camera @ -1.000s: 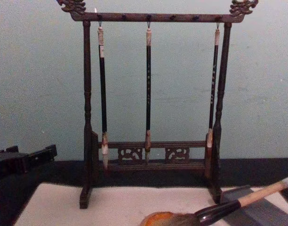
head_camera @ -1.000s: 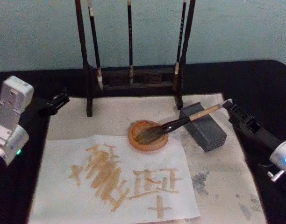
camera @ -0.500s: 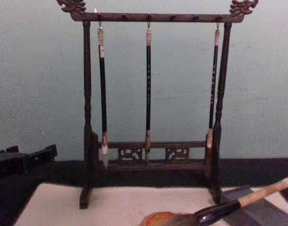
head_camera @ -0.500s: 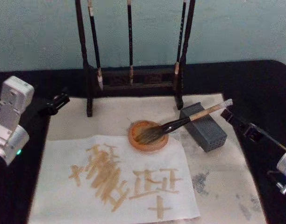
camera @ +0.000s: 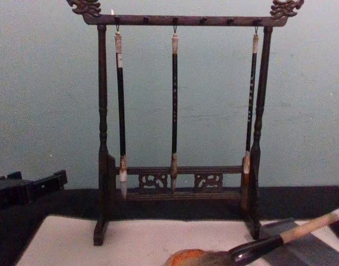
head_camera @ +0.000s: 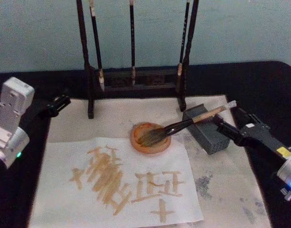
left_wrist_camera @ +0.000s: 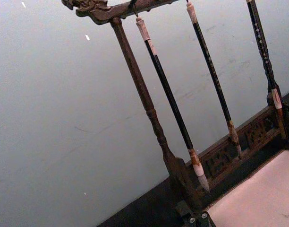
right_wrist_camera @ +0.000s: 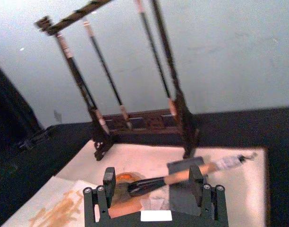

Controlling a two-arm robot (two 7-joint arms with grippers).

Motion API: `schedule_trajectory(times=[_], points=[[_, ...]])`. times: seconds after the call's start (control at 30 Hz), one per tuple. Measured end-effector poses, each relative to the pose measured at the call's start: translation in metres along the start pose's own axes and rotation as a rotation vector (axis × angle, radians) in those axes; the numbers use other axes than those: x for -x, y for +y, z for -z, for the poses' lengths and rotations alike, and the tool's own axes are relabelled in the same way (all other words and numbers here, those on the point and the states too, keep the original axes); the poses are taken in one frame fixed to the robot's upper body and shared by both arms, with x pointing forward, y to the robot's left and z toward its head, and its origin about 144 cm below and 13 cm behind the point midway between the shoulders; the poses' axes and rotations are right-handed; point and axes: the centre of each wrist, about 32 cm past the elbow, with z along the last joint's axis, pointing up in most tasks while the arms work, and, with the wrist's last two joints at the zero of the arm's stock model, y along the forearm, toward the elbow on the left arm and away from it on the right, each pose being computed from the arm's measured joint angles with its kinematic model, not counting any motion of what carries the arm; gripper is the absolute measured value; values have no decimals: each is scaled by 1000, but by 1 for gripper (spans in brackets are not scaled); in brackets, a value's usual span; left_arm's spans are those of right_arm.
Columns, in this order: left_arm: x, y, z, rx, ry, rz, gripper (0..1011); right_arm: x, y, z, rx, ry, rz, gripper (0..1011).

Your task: Pick up the brush from the inkstone, write on the paper, then place the brush back to its original position.

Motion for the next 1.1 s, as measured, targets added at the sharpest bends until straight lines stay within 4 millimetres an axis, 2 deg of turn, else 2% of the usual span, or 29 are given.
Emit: schedule_trajectory(times=[0.27, 0.6, 1.1], points=[[0, 0, 0, 0, 0, 0, 1002, 17, 6, -1, -11, -159, -78, 1001], [0, 0, 0, 0, 0, 0, 1002, 31, 18, 0, 8, -234, -139, 1001], [0, 0, 0, 0, 0, 0, 1002, 30, 17, 0, 11, -227, -135, 1001]])
